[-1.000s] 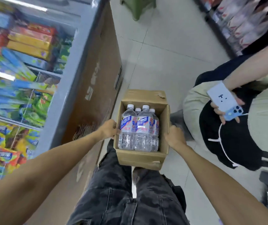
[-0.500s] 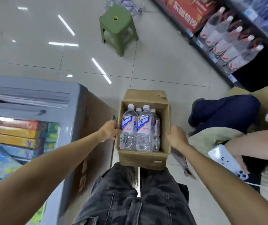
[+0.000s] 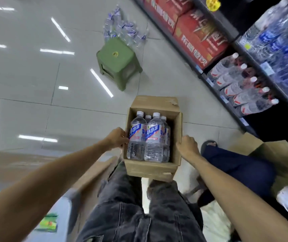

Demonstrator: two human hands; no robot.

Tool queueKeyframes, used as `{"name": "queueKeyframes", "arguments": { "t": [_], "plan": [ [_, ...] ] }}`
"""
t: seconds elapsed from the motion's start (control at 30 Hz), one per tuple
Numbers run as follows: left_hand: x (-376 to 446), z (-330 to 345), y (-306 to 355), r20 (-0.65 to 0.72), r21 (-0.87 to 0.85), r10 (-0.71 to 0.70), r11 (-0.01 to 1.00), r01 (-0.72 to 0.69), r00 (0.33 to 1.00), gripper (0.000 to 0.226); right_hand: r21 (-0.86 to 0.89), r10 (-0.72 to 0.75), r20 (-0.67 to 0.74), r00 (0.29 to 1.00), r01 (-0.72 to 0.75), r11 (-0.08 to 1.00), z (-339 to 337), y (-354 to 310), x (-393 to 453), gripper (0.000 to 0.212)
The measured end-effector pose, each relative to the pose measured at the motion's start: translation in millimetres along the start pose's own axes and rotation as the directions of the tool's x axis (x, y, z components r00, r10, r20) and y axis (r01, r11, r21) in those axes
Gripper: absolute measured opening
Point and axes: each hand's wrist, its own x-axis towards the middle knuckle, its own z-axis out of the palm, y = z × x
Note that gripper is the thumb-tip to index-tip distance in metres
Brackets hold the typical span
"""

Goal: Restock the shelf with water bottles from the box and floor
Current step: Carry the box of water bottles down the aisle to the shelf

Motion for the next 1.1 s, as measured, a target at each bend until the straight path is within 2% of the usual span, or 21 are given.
{"name": "queueKeyframes", "arguments": {
  "t": [0.03,0.17,0.3,0.43,0.57,0.7,0.8,0.93,1.03,1.1],
  "plan": [
    [9.8,-16.7,13.9,0.006,-0.009,-0.004,1.000,0.004,1.000,0.007,0.002,0.008,-0.001,1.000,-0.008,1.000,-12.8,-12.4,11.0,0.015],
    [51.9,-80.8,69.2,0.023,0.000,0.002,1.000,-0.002,1.000,0.011,0.024,0.034,0.011,0.999,-0.034,0.999,-62.3,-60.7,61.9,0.015],
    [95.2,-138.6,128.1,0.012,0.101,0.007,0.995,-0.008,1.000,0.014,0.069,0.045,-0.002,0.999,-0.045,0.997,-100.3,-99.5,119.5,0.022],
    [144.1,-183.6,185.6,-0.003,0.139,0.011,0.990,-0.010,1.000,0.007,0.142,0.047,-0.009,0.999,-0.046,0.989,-135.7,-126.8,179.6,0.014],
    [188.3,-215.8,240.2,-0.005,0.222,0.040,0.974,-0.038,0.999,0.014,0.220,0.074,-0.022,0.997,-0.067,0.973,-171.2,-147.1,233.3,0.026],
    [227.7,-241.6,288.1,0.002,0.360,0.102,0.928,-0.096,0.995,0.009,0.297,0.161,-0.052,0.986,-0.139,0.945,-198.2,-161.5,265.5,0.016],
    [258.6,-256.4,320.6,0.041,0.447,0.140,0.883,-0.143,0.989,0.011,0.356,0.224,-0.090,0.970,-0.179,0.917,-212.2,-169.3,283.8,0.019],
    [297.5,-269.9,367.9,0.144,0.566,0.195,0.788,-0.242,0.970,0.028,0.420,0.349,-0.116,0.930,-0.273,0.866,-215.2,-175.9,301.0,0.024],
    [321.2,-268.2,397.8,0.187,0.636,0.179,0.728,-0.258,0.966,0.016,0.505,0.434,-0.118,0.893,-0.322,0.800,-207.7,-175.8,310.3,0.026],
    [337.2,-264.4,415.0,0.227,0.653,0.179,0.701,-0.286,0.957,0.017,0.586,0.476,-0.099,0.874,-0.335,0.738,-199.1,-173.4,316.6,0.026]
  ]
}}
